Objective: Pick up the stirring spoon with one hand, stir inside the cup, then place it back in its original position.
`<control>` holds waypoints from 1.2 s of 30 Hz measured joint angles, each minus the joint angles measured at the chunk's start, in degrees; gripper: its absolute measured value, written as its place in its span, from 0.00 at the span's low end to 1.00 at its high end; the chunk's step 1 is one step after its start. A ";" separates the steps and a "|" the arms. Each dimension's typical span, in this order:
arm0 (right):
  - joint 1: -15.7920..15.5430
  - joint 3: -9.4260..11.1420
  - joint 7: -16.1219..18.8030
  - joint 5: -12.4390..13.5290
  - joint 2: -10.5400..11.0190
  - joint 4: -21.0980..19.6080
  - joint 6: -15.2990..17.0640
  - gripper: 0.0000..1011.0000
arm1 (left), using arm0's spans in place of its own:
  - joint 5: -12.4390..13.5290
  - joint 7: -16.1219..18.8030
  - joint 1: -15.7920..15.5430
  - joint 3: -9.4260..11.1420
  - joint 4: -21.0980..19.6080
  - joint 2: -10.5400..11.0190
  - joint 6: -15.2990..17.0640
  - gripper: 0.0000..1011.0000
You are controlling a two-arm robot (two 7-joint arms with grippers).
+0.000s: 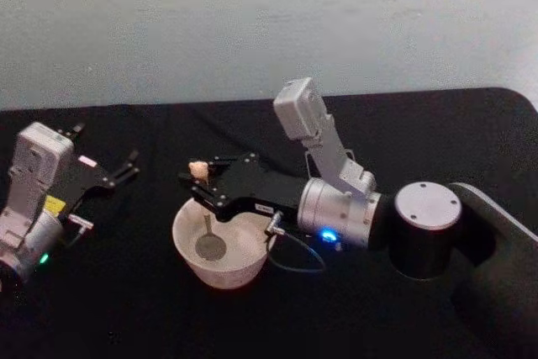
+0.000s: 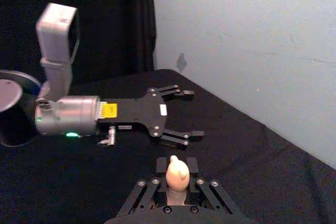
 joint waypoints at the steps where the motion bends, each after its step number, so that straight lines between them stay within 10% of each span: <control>1: 0.00 0.00 0.00 0.00 0.00 0.00 0.00 0.21 | 0.00 0.00 0.00 0.00 0.00 0.00 0.00 0.99; 19: 3.58 1.59 -2.10 -1.88 -3.55 7.83 -0.66 0.21 | 0.00 0.00 0.00 0.00 0.00 0.00 0.00 0.99; 36: -0.03 3.63 0.14 -0.93 1.20 2.95 -0.80 0.21 | 0.00 0.00 0.00 0.00 0.00 0.00 0.00 0.99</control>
